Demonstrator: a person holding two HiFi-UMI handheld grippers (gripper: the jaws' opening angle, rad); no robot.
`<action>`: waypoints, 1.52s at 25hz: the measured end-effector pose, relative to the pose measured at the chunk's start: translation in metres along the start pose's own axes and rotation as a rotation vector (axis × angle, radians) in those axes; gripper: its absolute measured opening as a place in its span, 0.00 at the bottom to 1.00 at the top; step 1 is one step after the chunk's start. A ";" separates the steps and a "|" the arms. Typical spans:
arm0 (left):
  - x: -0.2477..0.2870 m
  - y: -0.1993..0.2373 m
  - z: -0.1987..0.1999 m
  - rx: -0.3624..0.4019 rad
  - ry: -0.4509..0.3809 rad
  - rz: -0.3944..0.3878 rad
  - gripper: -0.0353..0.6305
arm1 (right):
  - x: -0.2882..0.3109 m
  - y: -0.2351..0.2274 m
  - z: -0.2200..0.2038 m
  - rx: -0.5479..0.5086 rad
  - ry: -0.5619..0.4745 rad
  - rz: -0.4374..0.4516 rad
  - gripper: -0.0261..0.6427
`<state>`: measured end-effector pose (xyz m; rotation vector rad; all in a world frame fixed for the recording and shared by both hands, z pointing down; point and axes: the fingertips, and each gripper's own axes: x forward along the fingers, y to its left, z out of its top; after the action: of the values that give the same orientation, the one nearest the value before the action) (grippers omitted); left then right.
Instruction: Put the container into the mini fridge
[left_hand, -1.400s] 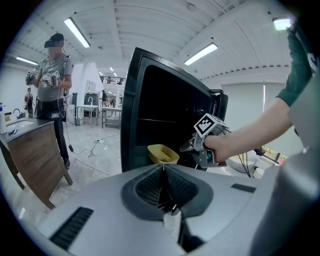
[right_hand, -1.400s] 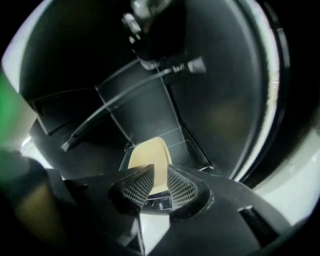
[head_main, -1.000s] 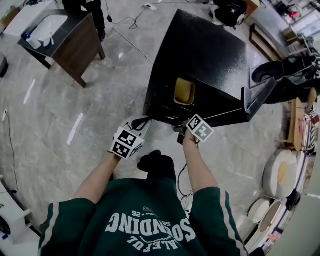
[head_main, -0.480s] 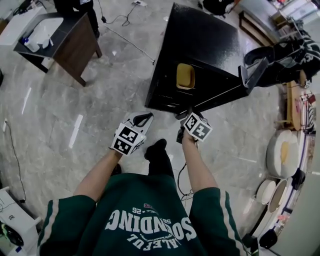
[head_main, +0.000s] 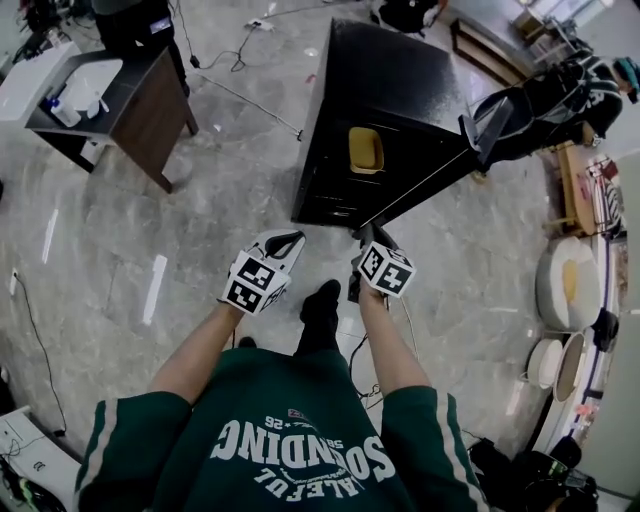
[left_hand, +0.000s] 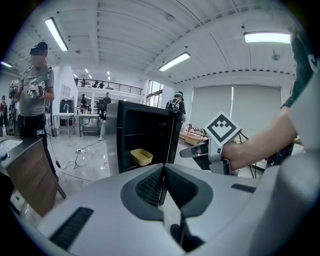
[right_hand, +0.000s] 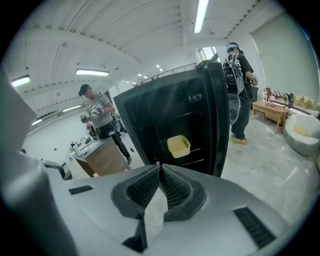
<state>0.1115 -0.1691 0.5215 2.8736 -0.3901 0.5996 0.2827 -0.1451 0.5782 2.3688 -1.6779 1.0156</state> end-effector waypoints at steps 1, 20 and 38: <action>-0.004 0.000 0.001 0.007 -0.002 -0.004 0.08 | -0.005 0.004 -0.003 -0.002 -0.002 0.006 0.10; -0.027 -0.015 0.011 0.041 -0.032 -0.018 0.08 | -0.064 0.043 -0.002 -0.121 -0.054 0.064 0.10; -0.032 -0.011 0.005 0.038 -0.031 0.001 0.08 | -0.068 0.070 -0.010 -0.254 -0.036 0.115 0.09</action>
<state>0.0879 -0.1524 0.5026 2.9224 -0.3894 0.5692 0.2053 -0.1131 0.5272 2.1639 -1.8502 0.7263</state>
